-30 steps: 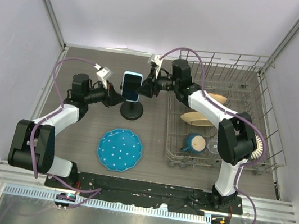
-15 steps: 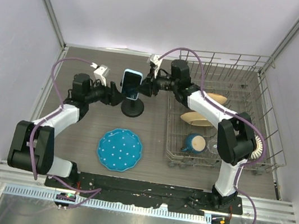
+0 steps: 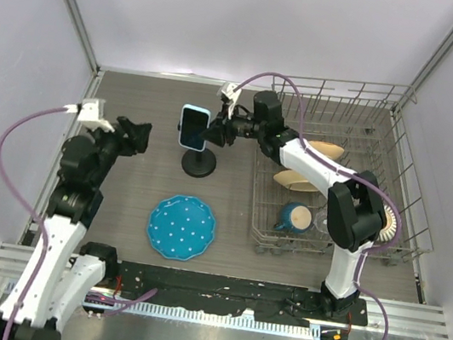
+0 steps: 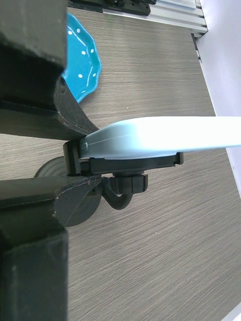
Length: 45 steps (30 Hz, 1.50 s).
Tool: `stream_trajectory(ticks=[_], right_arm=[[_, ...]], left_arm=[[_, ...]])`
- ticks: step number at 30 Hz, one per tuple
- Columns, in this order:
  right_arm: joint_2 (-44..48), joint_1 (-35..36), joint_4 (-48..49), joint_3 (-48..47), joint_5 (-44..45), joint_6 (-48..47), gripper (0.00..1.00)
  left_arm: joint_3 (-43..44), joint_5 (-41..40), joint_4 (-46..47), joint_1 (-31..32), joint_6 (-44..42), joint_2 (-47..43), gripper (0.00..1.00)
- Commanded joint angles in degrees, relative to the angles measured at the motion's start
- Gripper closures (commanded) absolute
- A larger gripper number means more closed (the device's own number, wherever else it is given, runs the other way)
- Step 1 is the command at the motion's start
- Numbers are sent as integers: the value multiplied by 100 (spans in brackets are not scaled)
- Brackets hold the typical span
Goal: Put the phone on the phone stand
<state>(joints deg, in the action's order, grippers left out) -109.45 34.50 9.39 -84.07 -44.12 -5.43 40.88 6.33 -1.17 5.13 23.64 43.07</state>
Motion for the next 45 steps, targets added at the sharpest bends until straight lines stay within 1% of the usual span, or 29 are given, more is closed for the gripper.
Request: stream_trajectory(ticks=[1,2,3,5,7,8,9,11,14,22,25,27,29,31,32,33,34,35,36,37,38,39,40,41,42,43,45], right_arm=[[-154,127,424,-652,-158,34,100],[-217,127,180,-776,-254,-54,100],[-296,127,38,-1038,-325,-237,100],[-506,127,-330,-1295,-614,-362,100],[-656,136,-638,-1751,-869,-590,100],[-822,145,-1110,-1918,-914,-704,100],[-876,145,-1297,-2181,-949,-818,100],[-1008,136,-1614,-2341,-993,-1030,100],[-1140,127,-1939,-2614,-976,-1232,100],[-1430,-136,-2107,-3053,-703,-1408,100],[-1561,-277,-2379,-3395,-835,-1478,100],[-1632,-286,-2783,-3693,-905,-1627,100],[-1694,-277,-3029,-3783,-949,-1610,100],[-1624,-242,-3004,-3626,-845,-1444,100],[-1484,-233,-2778,-3486,-679,-1330,100],[-1378,-199,-2654,-3136,-442,-1259,100],[-1169,-189,-2209,-2933,-231,-893,100],[-1010,-181,-1891,-2443,24,-620,100],[-860,-172,-1531,-2151,696,-295,100],[-702,-154,-736,-1844,1077,282,100],[-361,-154,-423,-1284,1429,532,100],[-201,-137,-159,-1035,2346,778,100],[-52,-84,165,-823,2816,1102,100],[167,-58,256,-508,3387,1219,100],[265,-31,309,-392,4341,1342,100],[318,-22,335,-321,4820,1621,100],[433,-22,353,-163,5358,1869,100]], left_arm=[[-300,-713,-979,-3,282,-990,32],[-318,-651,-1103,15,290,-1080,32],[-318,-355,-1270,50,317,-1168,32],[-379,-72,-1298,103,360,-1204,32],[-441,131,-1220,120,431,-1257,32],[-476,158,-1193,138,422,-1266,32],[-476,158,-1184,147,388,-1266,32],[-432,149,-1219,173,326,-1283,32],[-441,184,-1272,252,185,-1318,32],[-678,325,-1456,428,-184,-1486,32],[-757,351,-1351,463,-193,-1468,32],[-819,430,-1185,472,-167,-1451,32],[-836,457,-1123,463,-167,-1415,32],[-836,396,-1114,472,-167,-1398,32],[-845,396,-1114,463,-167,-1398,32],[-845,387,-1122,472,-167,-1406,32],[-854,387,-1122,463,-175,-1424,32],[-854,369,-1140,472,-175,-1415,32],[-845,352,-1140,463,-175,-1415,32],[-836,308,-1157,472,-184,-1415,32],[-836,290,-1175,472,-175,-1424,32],[-836,273,-1184,463,-184,-1424,32],[-836,264,-1175,472,-193,-1450,32],[-836,246,-1201,472,-184,-1459,32],[-836,237,-1193,463,-193,-1468,32],[-836,229,-1201,472,-193,-1485,32],[-828,202,-1219,463,-184,-1486,32]])
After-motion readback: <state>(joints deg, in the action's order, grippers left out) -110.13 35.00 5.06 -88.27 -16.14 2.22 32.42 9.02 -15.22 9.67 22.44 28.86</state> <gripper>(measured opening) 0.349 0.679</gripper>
